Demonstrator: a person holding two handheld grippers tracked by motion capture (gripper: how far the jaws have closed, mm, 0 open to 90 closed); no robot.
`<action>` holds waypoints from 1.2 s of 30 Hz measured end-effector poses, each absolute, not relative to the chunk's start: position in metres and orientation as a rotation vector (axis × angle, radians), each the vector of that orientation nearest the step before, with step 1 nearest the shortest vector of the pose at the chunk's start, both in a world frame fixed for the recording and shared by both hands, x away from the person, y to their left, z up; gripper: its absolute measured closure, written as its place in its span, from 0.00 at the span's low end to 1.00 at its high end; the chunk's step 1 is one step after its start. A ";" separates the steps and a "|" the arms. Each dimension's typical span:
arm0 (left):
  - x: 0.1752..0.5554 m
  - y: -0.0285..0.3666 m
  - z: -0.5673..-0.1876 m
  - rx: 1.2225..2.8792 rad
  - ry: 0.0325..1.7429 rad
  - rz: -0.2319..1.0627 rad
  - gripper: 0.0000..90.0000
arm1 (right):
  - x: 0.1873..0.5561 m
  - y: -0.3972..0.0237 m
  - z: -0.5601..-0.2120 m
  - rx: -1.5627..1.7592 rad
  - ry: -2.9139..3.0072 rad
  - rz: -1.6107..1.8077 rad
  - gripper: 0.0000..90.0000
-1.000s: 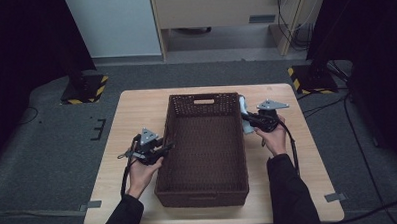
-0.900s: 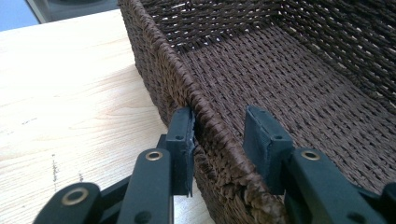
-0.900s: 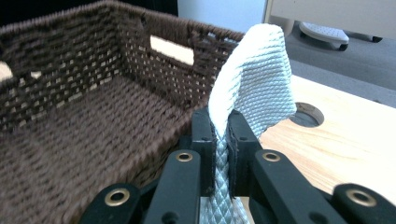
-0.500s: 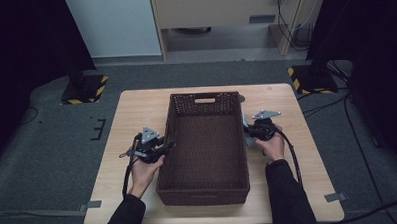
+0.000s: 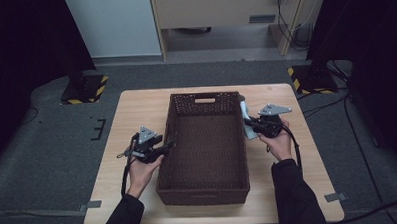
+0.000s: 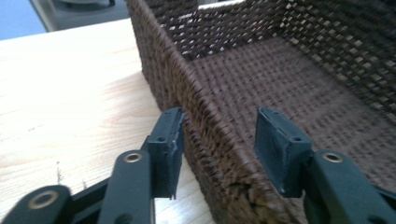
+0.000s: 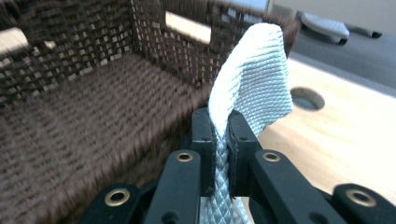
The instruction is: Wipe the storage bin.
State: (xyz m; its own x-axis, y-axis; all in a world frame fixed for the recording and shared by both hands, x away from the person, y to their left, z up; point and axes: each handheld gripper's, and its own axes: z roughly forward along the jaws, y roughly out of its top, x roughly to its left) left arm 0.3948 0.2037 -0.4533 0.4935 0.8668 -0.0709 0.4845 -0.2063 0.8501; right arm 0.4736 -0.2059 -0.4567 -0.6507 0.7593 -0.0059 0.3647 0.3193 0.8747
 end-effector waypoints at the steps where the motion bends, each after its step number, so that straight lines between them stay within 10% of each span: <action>1: 0.393 0.205 -0.450 1.846 1.120 0.546 0.55 | 0.473 -0.206 -0.460 1.002 2.179 1.271 0.94; 10: 0.373 0.213 -0.448 1.862 1.090 0.527 0.59 | 0.472 -0.204 -0.511 1.105 2.306 1.109 0.94; 23: 0.372 0.201 -0.455 1.924 1.112 0.530 0.67 | 0.453 -0.212 -0.459 0.981 2.160 1.342 0.94; 36: 0.379 0.199 -0.456 1.901 1.148 0.554 0.72 | 0.461 -0.204 -0.513 1.110 2.325 1.148 0.94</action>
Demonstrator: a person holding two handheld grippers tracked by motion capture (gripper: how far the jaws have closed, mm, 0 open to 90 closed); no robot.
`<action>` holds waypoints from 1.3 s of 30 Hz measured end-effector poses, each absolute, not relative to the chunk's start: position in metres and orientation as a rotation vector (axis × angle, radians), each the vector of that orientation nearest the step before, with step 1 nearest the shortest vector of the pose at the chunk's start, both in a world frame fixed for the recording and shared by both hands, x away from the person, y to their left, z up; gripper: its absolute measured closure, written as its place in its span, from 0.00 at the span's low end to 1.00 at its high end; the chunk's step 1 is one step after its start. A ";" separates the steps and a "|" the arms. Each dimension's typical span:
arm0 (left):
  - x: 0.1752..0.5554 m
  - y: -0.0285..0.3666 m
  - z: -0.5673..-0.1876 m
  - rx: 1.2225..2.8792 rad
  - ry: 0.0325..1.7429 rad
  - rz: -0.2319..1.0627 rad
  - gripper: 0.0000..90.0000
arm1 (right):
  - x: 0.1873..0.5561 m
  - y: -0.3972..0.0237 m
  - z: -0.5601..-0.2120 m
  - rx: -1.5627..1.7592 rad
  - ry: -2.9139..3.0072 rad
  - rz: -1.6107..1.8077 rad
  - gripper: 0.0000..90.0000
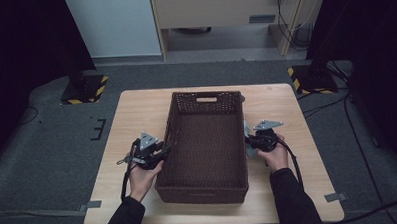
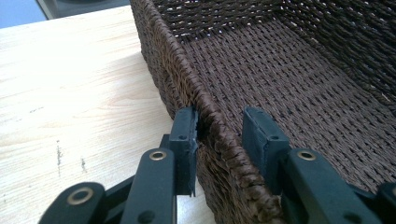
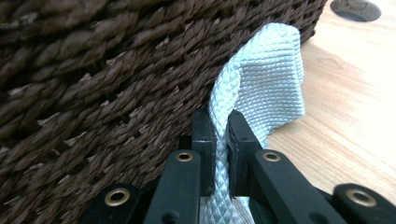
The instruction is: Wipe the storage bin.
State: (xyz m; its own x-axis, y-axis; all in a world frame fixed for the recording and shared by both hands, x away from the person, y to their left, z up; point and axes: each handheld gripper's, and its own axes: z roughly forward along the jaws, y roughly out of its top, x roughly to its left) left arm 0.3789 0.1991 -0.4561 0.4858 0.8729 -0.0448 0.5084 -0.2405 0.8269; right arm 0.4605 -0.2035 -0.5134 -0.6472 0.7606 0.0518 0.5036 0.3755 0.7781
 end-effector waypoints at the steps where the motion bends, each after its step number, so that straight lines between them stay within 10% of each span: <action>1: 0.380 0.199 -0.456 1.902 1.148 0.552 0.72 | 0.461 -0.204 -0.513 1.111 2.328 1.152 0.94; 18: 0.376 0.208 -0.446 1.892 1.100 0.520 0.56 | 0.445 -0.211 -0.477 1.047 2.234 1.285 0.94; 29: 0.364 0.213 -0.452 1.898 1.093 0.459 0.58 | 0.448 -0.206 -0.513 1.137 2.361 1.150 0.94; 39: 0.363 0.204 -0.455 1.904 1.162 0.474 0.69 | 0.429 -0.218 -0.458 1.010 2.191 1.397 0.94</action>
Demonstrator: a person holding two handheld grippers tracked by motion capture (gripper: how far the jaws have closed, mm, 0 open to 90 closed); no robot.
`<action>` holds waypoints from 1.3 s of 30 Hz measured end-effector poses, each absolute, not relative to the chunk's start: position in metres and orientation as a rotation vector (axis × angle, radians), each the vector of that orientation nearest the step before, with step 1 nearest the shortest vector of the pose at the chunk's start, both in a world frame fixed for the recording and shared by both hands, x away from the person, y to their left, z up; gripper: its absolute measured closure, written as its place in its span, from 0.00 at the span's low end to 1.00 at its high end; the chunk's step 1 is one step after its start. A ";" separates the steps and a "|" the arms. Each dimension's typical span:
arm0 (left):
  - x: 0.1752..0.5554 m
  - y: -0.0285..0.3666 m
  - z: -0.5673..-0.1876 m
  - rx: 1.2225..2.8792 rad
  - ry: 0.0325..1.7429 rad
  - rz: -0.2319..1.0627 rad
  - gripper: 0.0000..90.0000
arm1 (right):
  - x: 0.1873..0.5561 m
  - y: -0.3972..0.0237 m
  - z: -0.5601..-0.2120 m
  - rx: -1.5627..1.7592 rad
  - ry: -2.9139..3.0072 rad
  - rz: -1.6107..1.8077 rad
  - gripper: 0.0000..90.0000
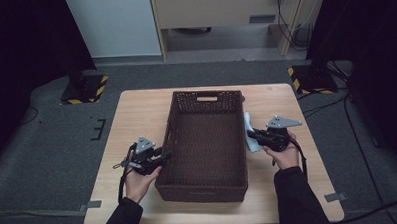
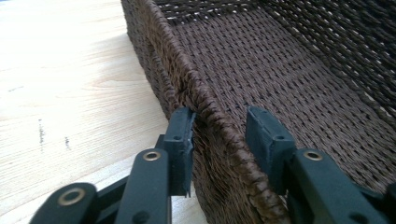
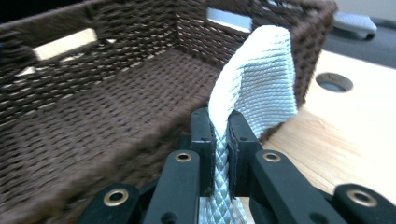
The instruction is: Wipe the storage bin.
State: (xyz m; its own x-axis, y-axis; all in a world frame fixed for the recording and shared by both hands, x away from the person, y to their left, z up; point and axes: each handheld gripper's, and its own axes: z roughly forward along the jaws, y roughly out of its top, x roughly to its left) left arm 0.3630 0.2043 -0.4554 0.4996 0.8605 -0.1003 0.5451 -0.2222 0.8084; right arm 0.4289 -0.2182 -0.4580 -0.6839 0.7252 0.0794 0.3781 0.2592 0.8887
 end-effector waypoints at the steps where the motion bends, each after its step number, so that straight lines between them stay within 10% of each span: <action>1: 0.363 0.204 -0.455 1.898 1.168 0.484 0.69 | 0.427 -0.217 -0.457 0.994 2.201 1.387 0.94; 39: 0.362 0.216 -0.450 1.878 1.110 0.413 0.54 | 0.436 -0.208 -0.510 1.127 2.383 1.182 0.94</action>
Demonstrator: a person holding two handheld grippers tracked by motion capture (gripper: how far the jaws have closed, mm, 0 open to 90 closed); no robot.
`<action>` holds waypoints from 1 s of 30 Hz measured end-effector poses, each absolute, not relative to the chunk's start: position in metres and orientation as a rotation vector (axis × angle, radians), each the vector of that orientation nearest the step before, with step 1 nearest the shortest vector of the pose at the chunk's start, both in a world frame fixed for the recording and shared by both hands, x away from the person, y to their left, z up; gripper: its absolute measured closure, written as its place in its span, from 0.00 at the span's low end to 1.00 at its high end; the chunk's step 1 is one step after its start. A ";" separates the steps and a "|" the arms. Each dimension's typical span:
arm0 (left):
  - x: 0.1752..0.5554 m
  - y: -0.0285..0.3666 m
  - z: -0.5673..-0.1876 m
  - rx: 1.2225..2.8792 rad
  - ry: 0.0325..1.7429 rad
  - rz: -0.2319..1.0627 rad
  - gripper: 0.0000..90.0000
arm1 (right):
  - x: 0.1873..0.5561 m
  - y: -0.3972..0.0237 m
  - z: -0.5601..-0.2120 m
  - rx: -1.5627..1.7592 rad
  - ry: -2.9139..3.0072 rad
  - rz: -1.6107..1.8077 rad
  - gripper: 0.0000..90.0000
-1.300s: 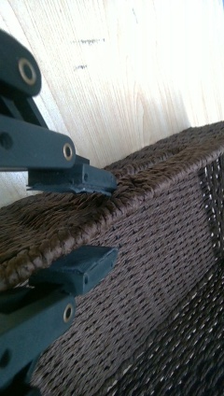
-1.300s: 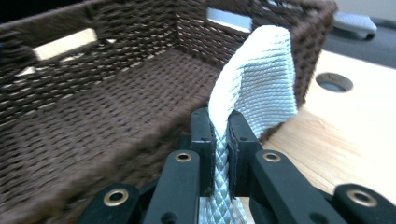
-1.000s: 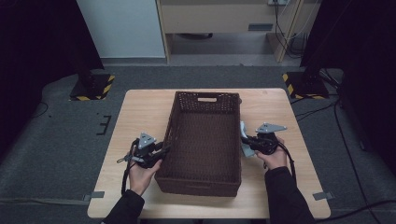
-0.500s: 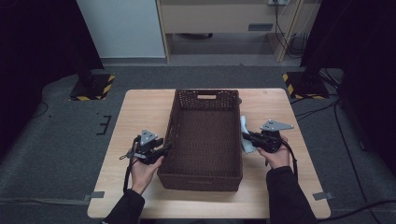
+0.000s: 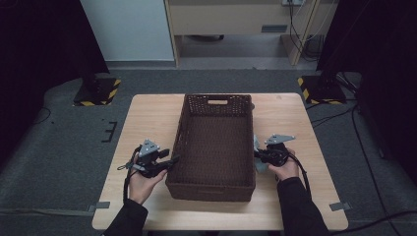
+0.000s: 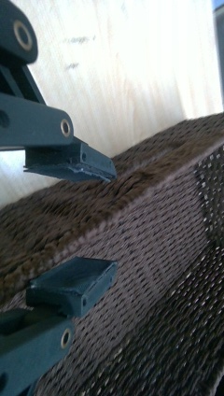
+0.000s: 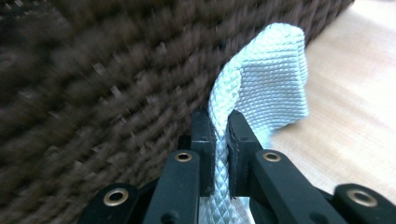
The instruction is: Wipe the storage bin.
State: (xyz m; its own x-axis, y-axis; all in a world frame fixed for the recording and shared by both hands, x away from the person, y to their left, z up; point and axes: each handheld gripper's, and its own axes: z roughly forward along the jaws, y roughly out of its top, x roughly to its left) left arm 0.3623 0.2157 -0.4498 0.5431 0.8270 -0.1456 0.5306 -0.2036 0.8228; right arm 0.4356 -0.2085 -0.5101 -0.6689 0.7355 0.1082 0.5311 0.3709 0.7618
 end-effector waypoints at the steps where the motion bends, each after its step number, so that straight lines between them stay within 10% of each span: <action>1: 0.362 0.214 -0.450 1.888 1.112 0.407 0.55 | 0.436 -0.208 -0.514 1.128 2.390 1.175 0.94; 12: 0.362 0.203 -0.454 1.929 1.153 0.412 0.69 | 0.418 -0.220 -0.461 0.984 2.224 1.405 0.94; 30: 0.377 0.202 -0.452 1.906 1.201 0.421 0.78 | 0.425 -0.209 -0.503 1.085 2.361 1.200 0.94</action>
State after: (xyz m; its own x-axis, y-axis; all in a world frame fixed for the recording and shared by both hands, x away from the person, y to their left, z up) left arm 0.3766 0.2024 -0.4522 0.4880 0.8615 -0.1399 0.5858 -0.2045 0.7843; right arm 0.4246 -0.2087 -0.5032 -0.6792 0.7291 0.0842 0.4979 0.3735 0.7826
